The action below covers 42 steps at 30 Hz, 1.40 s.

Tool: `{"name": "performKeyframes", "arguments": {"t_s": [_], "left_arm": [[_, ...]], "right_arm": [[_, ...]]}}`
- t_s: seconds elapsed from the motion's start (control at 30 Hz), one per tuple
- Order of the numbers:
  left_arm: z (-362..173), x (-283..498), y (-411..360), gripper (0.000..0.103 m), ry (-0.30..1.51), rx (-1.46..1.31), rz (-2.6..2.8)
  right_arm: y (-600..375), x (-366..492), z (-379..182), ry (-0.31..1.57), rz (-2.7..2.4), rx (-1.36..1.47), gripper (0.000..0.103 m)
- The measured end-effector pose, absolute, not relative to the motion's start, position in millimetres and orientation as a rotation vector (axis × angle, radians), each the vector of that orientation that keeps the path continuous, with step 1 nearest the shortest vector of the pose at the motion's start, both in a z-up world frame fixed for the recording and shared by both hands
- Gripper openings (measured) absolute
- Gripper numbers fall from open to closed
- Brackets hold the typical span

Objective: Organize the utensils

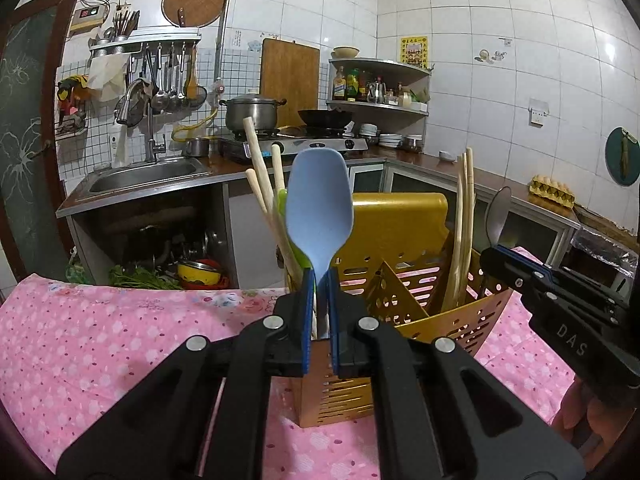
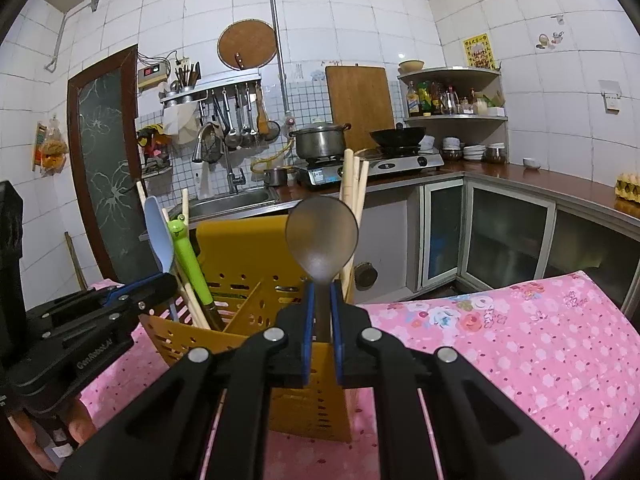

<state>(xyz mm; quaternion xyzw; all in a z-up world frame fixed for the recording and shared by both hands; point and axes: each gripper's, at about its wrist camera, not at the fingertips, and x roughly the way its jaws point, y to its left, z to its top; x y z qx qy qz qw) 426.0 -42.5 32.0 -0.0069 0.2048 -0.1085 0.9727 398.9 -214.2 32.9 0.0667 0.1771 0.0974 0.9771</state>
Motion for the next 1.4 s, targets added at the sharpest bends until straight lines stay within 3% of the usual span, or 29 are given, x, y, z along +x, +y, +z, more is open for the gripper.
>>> {"name": "performKeyframes", "arguments": {"t_s": [0.17,0.33,0.5,0.57,0.63,0.73,0.87,1.0,1.1,1.23,1.4], "left_arm": [[32.8,424.2,-41.2,0.006,0.427,-0.013,-0.233],[37.1,413.3,-39.8,0.024,0.424,-0.007,-0.236],[37.3,403.2,-36.7,0.025,0.438,-0.006,-0.235],[37.5,395.0,-30.9,0.031,0.442,-0.015,-0.228],[38.4,386.9,-25.2,0.04,0.44,-0.023,-0.217],[40.9,372.9,-15.0,0.045,0.442,-0.031,-0.201],[46.3,345.1,0.7,0.064,0.434,-0.047,-0.162],[56.7,306.9,12.4,0.084,0.399,-0.058,-0.137],[63.1,275.6,14.9,0.097,0.373,-0.05,-0.124],[70.4,231.2,15.0,0.098,0.349,-0.036,-0.122],[74.8,186.2,19.7,0.098,0.335,-0.061,-0.103]], "right_arm": [[-214.1,398.3,34.1,0.374,0.204,0.131,0.01],[-215.0,396.3,36.2,0.401,0.209,0.137,0.01],[-214.5,391.8,38.7,0.432,0.197,0.137,0.01],[-216.5,387.6,39.8,0.439,0.201,0.148,0.017],[-218.3,382.6,41.8,0.445,0.19,0.154,0.039],[-220.9,378.3,41.0,0.466,0.188,0.155,0.039],[-223.6,364.7,42.3,0.478,0.183,0.16,0.04],[-226.4,334.2,48.0,0.445,0.178,0.161,0.052],[-227.2,304.4,50.5,0.421,0.181,0.163,0.067],[-223.6,252.1,53.9,0.375,0.171,0.119,0.088],[-225.3,195.7,60.7,0.343,0.166,0.127,0.098]]}}
